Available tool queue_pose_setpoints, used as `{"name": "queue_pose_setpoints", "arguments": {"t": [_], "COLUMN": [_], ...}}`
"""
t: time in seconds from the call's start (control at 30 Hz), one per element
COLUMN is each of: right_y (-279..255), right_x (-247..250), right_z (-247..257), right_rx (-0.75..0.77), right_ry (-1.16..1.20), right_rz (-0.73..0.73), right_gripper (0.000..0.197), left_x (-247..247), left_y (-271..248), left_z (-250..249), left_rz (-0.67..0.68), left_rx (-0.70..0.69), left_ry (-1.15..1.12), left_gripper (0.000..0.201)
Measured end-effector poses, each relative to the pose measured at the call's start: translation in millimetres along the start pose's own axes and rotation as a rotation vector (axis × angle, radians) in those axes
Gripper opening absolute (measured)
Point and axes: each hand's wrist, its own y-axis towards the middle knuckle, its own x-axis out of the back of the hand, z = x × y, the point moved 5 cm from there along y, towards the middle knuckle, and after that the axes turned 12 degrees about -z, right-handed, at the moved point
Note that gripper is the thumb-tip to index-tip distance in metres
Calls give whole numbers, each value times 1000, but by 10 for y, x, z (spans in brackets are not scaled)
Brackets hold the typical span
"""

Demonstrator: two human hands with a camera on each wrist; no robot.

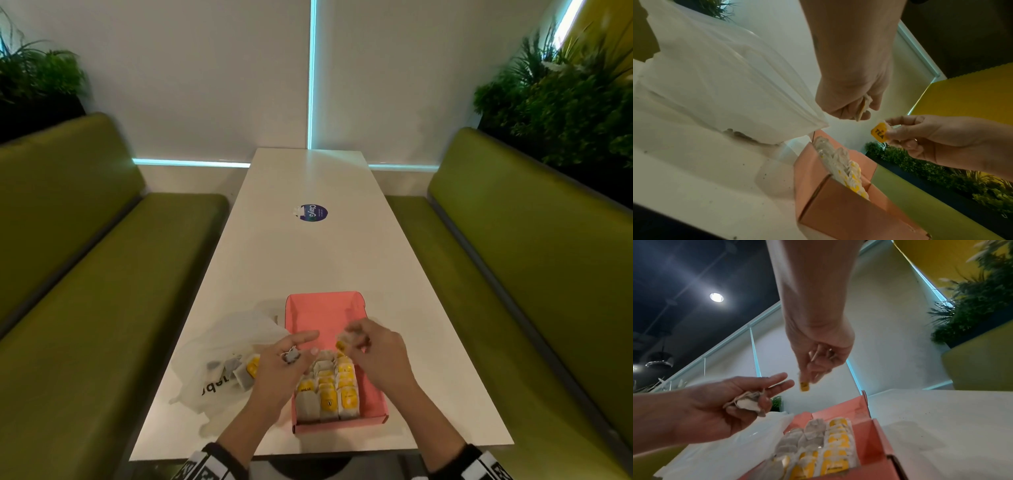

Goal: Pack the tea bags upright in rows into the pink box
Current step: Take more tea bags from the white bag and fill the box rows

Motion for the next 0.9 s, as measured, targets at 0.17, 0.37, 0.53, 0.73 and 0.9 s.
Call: {"name": "queue_pose_setpoints", "arguments": {"t": [0.17,0.37,0.53,0.73,0.9], "right_y": [-147,-103,-94,-84,-92], "right_x": [-142,-97,-95,-106,-138], "right_z": [88,58,-2,-30,-12], "right_rx": [19,-88,-137,-116,-105], "right_ry": [84,230,303,254,276], "right_rz": [413,310,275,292,340], "right_gripper": [30,22,21,7,6], "left_x": [-45,-105,-94,-109,-109], "left_y": [-6,-21,30,29,42], "left_z": [6,83,140,105,72], "left_rz": [38,187,160,181,198], "left_rx": [-41,-46,-72,-88,-73], "left_ry": [39,142,154,110,91], "left_gripper": [27,20,21,16,15]}}
